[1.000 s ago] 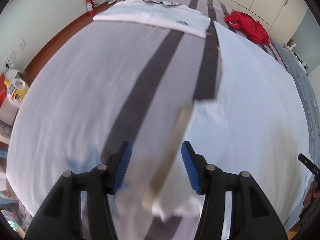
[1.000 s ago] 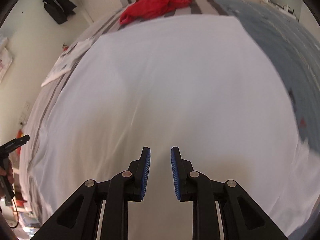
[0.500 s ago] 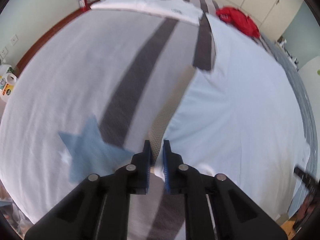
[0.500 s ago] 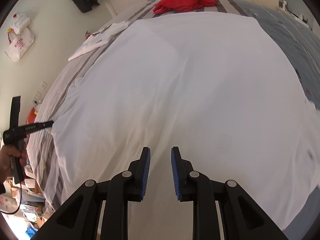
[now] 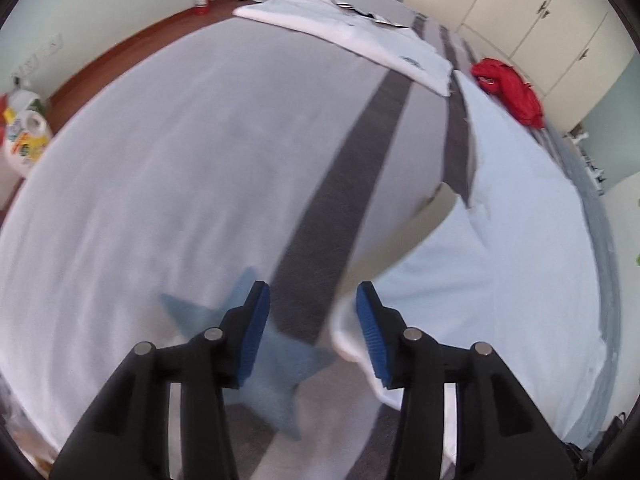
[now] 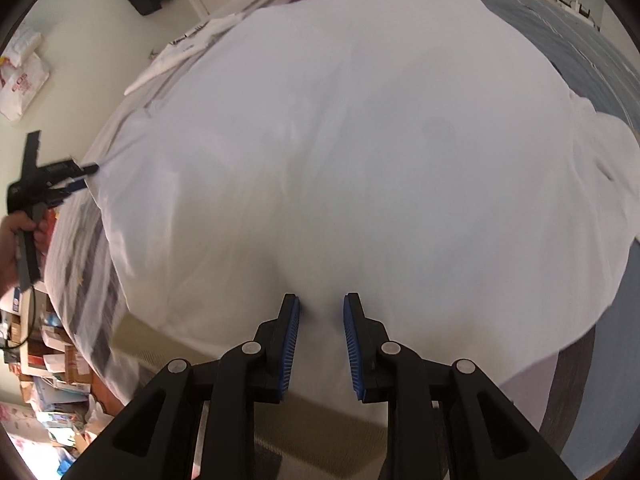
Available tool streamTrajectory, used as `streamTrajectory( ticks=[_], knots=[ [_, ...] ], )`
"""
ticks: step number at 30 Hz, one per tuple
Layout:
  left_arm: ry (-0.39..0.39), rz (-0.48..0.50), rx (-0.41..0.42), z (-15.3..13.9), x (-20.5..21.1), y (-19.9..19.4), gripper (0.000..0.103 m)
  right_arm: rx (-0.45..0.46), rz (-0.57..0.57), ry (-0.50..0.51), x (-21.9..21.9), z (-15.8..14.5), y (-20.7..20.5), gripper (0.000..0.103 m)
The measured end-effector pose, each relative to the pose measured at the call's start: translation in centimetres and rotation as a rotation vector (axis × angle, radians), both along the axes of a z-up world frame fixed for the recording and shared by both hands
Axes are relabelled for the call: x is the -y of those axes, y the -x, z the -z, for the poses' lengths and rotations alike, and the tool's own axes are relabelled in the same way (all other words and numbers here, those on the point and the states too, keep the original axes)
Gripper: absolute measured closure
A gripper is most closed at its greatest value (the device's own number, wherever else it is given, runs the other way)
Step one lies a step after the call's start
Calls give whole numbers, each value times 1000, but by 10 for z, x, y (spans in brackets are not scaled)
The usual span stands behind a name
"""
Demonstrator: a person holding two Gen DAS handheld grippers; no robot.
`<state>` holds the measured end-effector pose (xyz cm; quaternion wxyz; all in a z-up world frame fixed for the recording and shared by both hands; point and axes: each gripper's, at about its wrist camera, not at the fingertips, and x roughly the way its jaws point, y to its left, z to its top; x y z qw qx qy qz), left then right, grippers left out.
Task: Fold clothes
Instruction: 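Lay the garment flat and open both grippers to release it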
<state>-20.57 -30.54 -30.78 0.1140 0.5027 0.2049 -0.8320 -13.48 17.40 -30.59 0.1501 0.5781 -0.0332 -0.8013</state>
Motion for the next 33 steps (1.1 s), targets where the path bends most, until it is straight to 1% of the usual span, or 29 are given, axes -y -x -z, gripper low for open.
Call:
streamTrajectory(
  ticks=[2, 4, 5, 8, 11, 12, 13, 15, 16, 17, 18, 20, 22, 25, 27, 30, 32, 33],
  knots=[
    [20, -31, -10, -4, 4, -15, 60, 0, 12, 4, -1, -2, 2, 82],
    [-17, -53, -14, -4, 5, -26, 55, -6, 24, 6, -3, -6, 5, 82],
    [-43, -59, -4, 0, 5, -27, 55, -9, 29, 7, -4, -8, 6, 82],
    [-77, -49, 8, 9, -2, -24, 55, -29, 57, 16, -8, -17, 15, 82],
    [-157, -66, 7, 18, -2, -25, 55, -47, 85, 22, -13, -24, 26, 82],
    [-153, -65, 12, 22, -5, -24, 55, -52, 94, 21, -16, -25, 30, 82],
    [-126, -62, 15, 23, -7, -24, 56, -56, 104, 20, -18, -26, 35, 82],
    [-76, -63, 9, 24, -11, -23, 70, -66, 123, 18, -23, -27, 44, 82],
    [-69, -58, 9, 24, -13, -20, 83, -70, 132, 17, -26, -28, 49, 82],
    [-62, -53, 9, 25, -15, -16, 91, -74, 137, 14, -27, -28, 53, 82],
    [-50, -51, 9, 23, -18, -11, 93, -78, 139, 10, -29, -30, 58, 82],
    [10, -34, -4, 11, -28, -8, 97, -88, 142, 3, -35, -32, 65, 82],
    [68, -26, -22, -2, -37, -7, 97, -97, 147, -1, -43, -36, 68, 82],
    [149, -15, -68, -31, -54, -10, 97, -106, 152, -14, -54, -39, 76, 82],
    [187, 28, -108, -53, -74, -12, 97, -110, 155, -17, -63, -42, 79, 82],
    [243, 150, -189, -87, -122, -12, 97, -115, 159, -7, -77, -48, 82, 82],
    [222, 224, -229, -100, -159, -10, 97, -120, 158, -5, -81, -52, 85, 82],
    [184, 254, -243, -103, -180, -8, 97, -117, 157, -1, -83, -53, 85, 82]
  ],
)
